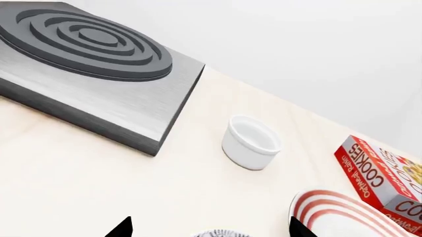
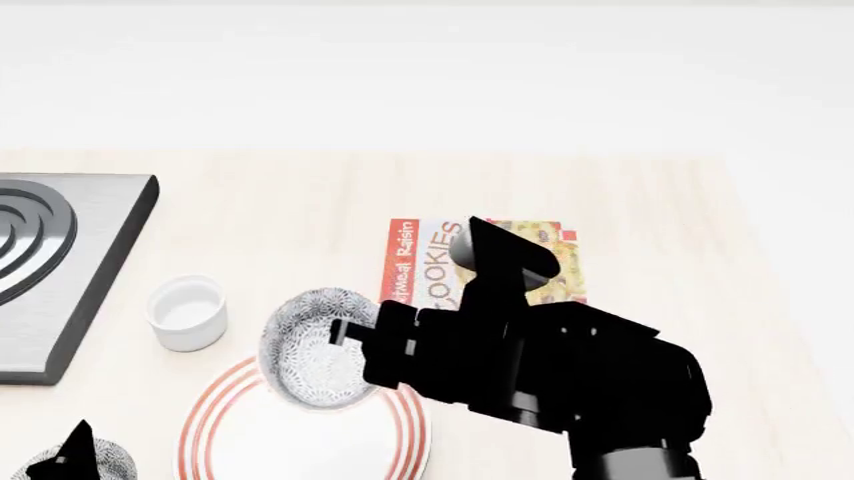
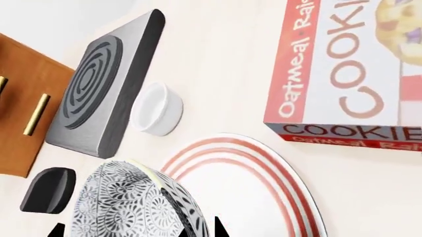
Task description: Pick the akita bowl next to the plate and place it on the plate.
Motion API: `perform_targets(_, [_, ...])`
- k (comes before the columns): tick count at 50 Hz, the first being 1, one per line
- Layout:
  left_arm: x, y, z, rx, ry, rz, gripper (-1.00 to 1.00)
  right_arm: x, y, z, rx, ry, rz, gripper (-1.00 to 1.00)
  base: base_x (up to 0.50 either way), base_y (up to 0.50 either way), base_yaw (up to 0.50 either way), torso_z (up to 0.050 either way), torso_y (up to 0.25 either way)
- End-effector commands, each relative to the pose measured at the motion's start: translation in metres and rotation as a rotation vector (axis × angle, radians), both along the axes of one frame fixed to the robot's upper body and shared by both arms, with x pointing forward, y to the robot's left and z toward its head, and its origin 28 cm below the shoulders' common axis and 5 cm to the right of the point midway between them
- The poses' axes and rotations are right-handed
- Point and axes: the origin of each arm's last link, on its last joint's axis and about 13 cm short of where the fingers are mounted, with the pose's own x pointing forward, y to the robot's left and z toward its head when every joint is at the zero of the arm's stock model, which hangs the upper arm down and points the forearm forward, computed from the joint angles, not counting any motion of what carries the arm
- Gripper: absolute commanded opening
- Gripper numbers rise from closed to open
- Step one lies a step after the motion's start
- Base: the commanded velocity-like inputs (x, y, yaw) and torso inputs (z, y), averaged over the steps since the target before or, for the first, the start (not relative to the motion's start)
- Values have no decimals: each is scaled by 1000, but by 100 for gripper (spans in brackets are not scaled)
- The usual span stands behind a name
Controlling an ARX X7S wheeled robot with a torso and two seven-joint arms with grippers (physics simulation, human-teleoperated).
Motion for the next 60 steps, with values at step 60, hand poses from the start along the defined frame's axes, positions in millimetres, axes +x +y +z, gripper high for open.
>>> perform_targets(60, [0,1,-1,-5,1,-2,100,-6,25,-34,64,90,78,-100,0,0,0,0,0])
